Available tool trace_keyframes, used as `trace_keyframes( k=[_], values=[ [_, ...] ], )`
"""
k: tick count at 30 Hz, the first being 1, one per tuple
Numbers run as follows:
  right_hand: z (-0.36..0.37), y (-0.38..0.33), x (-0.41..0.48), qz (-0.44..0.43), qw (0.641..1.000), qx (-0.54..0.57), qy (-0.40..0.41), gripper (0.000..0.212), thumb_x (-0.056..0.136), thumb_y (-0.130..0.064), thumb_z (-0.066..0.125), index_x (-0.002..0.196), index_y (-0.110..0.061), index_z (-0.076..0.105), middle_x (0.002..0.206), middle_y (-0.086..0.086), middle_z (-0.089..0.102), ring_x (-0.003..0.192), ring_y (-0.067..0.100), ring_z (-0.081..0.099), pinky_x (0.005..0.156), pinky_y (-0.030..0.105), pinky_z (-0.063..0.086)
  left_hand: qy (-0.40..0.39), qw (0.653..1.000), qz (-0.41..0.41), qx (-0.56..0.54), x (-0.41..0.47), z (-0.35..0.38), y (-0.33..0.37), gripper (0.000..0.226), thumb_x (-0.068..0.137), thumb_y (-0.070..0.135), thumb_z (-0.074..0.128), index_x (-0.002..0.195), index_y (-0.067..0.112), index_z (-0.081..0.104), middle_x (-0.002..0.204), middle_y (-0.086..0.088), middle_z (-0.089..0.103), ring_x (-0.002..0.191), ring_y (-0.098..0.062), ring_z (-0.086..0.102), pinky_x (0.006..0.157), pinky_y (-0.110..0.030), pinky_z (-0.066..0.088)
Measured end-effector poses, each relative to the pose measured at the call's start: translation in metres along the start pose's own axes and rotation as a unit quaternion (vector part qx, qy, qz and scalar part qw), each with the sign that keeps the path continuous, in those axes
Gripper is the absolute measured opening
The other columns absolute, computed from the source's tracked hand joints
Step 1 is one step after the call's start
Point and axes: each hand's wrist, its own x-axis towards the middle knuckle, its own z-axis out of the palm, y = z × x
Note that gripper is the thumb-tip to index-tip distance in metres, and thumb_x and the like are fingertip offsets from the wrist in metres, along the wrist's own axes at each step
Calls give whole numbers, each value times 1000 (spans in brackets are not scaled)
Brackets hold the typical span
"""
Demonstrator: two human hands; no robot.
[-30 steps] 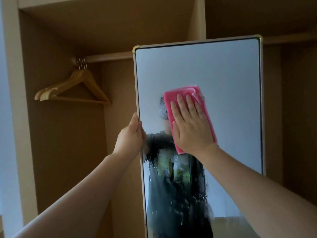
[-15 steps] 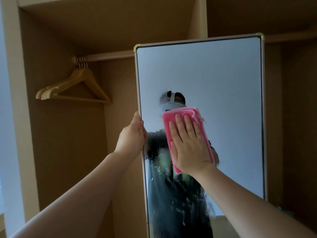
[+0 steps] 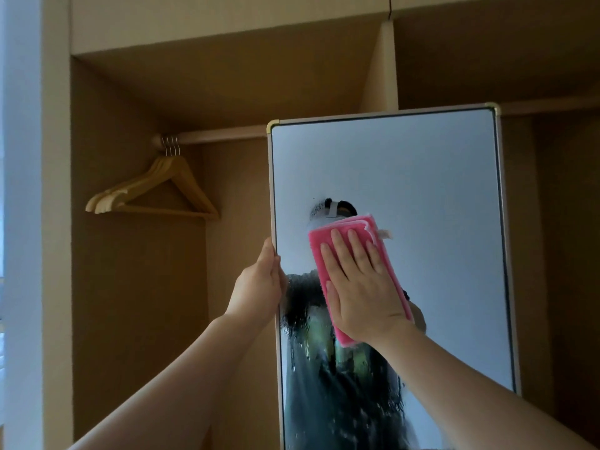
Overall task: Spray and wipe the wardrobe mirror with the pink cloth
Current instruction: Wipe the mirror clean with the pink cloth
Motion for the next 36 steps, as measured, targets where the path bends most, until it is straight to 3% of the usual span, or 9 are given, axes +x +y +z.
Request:
trace_keyframes(
  k=[3,7,11,23,29,31,36],
  values=[
    [-4,2,11,-10,1000,-3,1,61,100,-37,15,153,-8,11,160,17,10,148,38,3,119,54,10,1,1000,21,21,0,0,1,26,103,26,28,126,25,40,72,-6,68,66,-23,67,56,-30,51],
    [-11,5,29,-14,1000,-10,11,60,99,-36,18,153,-8,15,160,17,11,148,38,4,120,53,8,-2,999,37,35,1,-1,1,22,102,23,28,120,27,41,70,-5,68,66,-25,66,62,-39,54],
    [-20,9,58,-15,999,-15,34,59,99,-36,17,152,-9,21,159,17,17,148,37,9,121,51,7,-7,999,31,40,4,0,-4,26,101,24,28,123,26,41,69,-3,68,60,-17,63,60,-32,52],
    [-53,22,163,-4,994,-71,83,61,99,-41,11,153,-13,20,160,13,20,147,36,14,120,51,11,-4,999,15,43,3,-2,-3,37,101,24,33,138,24,36,79,-4,67,67,-16,62,58,-25,45],
    [-54,21,168,-9,992,-81,91,60,100,-40,13,153,-13,20,159,14,21,147,37,15,120,51,12,-2,997,24,68,2,-2,-2,35,100,23,29,134,22,40,83,-4,68,73,-23,64,64,-34,49],
    [-55,20,171,-14,992,-83,92,60,100,-40,13,153,-13,20,159,14,20,147,37,15,120,51,11,-6,997,23,77,2,-2,-2,39,101,23,30,139,21,36,91,-5,68,79,-23,64,65,-30,47],
    [-58,16,173,-25,991,-90,94,62,100,-40,9,153,-12,21,159,13,22,147,38,15,120,52,12,-4,997,21,72,1,-2,0,46,103,24,31,148,25,23,87,-4,66,77,-20,64,66,-28,45]
  ],
)
